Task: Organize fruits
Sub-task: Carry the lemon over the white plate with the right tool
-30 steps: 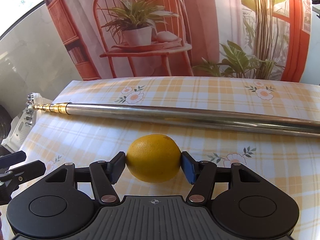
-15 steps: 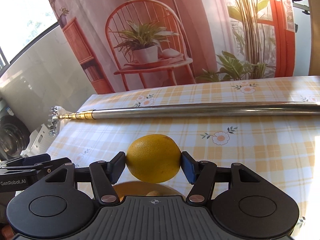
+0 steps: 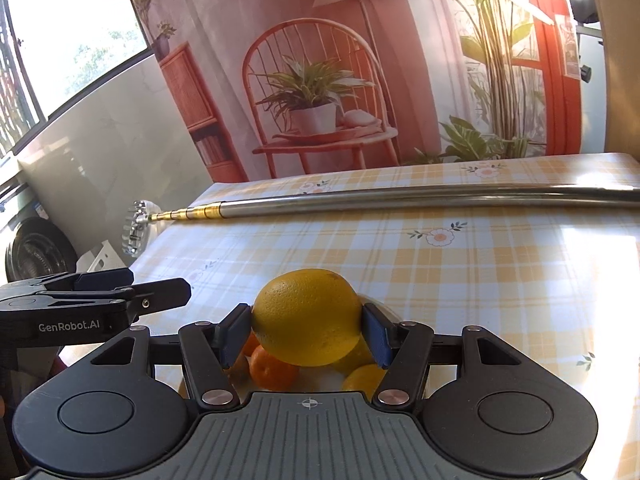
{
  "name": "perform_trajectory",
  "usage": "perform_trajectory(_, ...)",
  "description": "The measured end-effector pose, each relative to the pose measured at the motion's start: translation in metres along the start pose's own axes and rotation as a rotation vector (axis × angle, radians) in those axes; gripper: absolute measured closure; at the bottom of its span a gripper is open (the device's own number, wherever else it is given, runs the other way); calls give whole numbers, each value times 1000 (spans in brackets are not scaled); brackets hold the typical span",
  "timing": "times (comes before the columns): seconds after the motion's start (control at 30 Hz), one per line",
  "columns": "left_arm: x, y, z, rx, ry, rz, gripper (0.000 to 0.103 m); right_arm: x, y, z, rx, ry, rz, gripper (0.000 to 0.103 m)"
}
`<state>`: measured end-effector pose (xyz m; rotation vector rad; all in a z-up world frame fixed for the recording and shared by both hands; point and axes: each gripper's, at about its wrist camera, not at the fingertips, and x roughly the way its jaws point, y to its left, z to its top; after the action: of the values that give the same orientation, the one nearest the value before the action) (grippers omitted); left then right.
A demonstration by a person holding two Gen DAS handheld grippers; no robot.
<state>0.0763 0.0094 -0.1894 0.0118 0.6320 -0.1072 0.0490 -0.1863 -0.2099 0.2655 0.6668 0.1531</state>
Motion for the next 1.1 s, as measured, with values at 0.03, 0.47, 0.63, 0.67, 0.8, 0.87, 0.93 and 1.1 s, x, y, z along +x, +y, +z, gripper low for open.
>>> perform_trajectory(0.03,-2,-1,-2,3,-7,0,8,-2,0,-3,6,-1,3,47)
perform_trajectory(0.47,-13,5,-8,-52,-31,-15,7,-5,5,-22,-6,30,-17,47)
perform_trajectory(0.63,-15,7,-11,-62,-33,-21,6,-1,12,-22,-29,43,-24,47)
perform_trajectory(0.67,-15,7,-12,-62,-32,-19,6,0,13,-22,-33,47,-28,47)
perform_trajectory(0.8,-15,8,-13,-63,-24,-21,6,2,17,-24,-54,62,-35,47)
perform_trajectory(0.87,-14,8,-13,-62,-21,-21,6,3,19,-25,-65,67,-34,47)
perform_trajectory(0.93,-14,7,-13,-59,-18,-18,6,4,21,-26,-80,70,-35,47)
perform_trajectory(1.1,-13,6,-13,-53,-8,-15,6,4,25,-28,-103,74,-41,47)
